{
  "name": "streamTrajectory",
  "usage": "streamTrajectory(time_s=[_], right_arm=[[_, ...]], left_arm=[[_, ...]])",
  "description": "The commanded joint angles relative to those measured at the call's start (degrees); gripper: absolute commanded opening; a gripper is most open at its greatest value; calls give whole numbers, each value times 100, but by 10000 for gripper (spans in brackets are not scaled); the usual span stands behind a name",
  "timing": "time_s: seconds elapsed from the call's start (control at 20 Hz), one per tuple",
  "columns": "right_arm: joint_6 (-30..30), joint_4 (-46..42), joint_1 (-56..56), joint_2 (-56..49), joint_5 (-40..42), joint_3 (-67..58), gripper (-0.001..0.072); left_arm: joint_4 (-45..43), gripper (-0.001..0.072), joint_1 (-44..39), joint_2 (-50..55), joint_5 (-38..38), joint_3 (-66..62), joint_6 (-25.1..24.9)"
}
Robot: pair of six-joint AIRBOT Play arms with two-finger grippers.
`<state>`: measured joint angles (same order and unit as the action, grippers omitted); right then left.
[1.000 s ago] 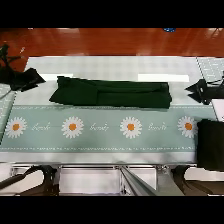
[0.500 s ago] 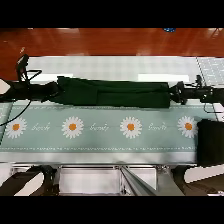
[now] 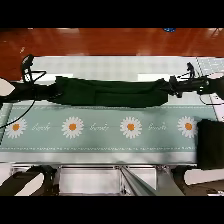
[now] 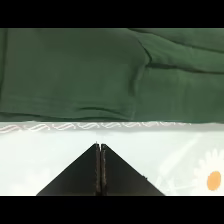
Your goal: Fold the shirts.
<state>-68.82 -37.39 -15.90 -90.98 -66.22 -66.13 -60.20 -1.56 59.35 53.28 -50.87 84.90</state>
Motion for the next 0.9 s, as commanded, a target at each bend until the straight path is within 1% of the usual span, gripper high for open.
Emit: streamTrajectory(time_s=[0.0, 0.1, 0.15, 0.25, 0.3, 0.4, 0.45, 0.55, 0.7, 0.85], right_arm=[[-7, -811, 24, 1537, -262, 542, 22], [-162, -1005, 26, 2632, -295, 1056, 22], [-319, -1073, 26, 3141, -319, 1290, 22], [-616, -1211, 26, 4098, -420, 1665, 22], [-748, -1257, 26, 4511, -529, 1779, 22], [-981, -1257, 31, 5130, -743, 1864, 22], [-1082, -1248, 31, 5362, -789, 1864, 22], [-1268, -1250, 31, 5711, -846, 1864, 22], [-1351, -1108, 31, 5877, -927, 1864, 22], [-1344, -796, 31, 5875, -846, 1862, 22]], left_arm=[[249, 24, -437, 92, -503, -20, -188], [713, 24, -1032, 527, -835, -205, -190], [754, 24, -1423, 935, -846, -474, -197], [750, 24, -2120, 1917, -675, -1261, -278], [754, 24, -2411, 2406, -560, -1707, -214], [756, 23, -2964, 3340, -282, -2627, 87], [756, 24, -3241, 3757, -105, -3036, 282], [761, 24, -3773, 4393, 177, -3626, 487], [1182, 24, -4422, 4900, 267, -4046, 501], [1593, 24, -4824, 5128, 225, -4218, 474]])
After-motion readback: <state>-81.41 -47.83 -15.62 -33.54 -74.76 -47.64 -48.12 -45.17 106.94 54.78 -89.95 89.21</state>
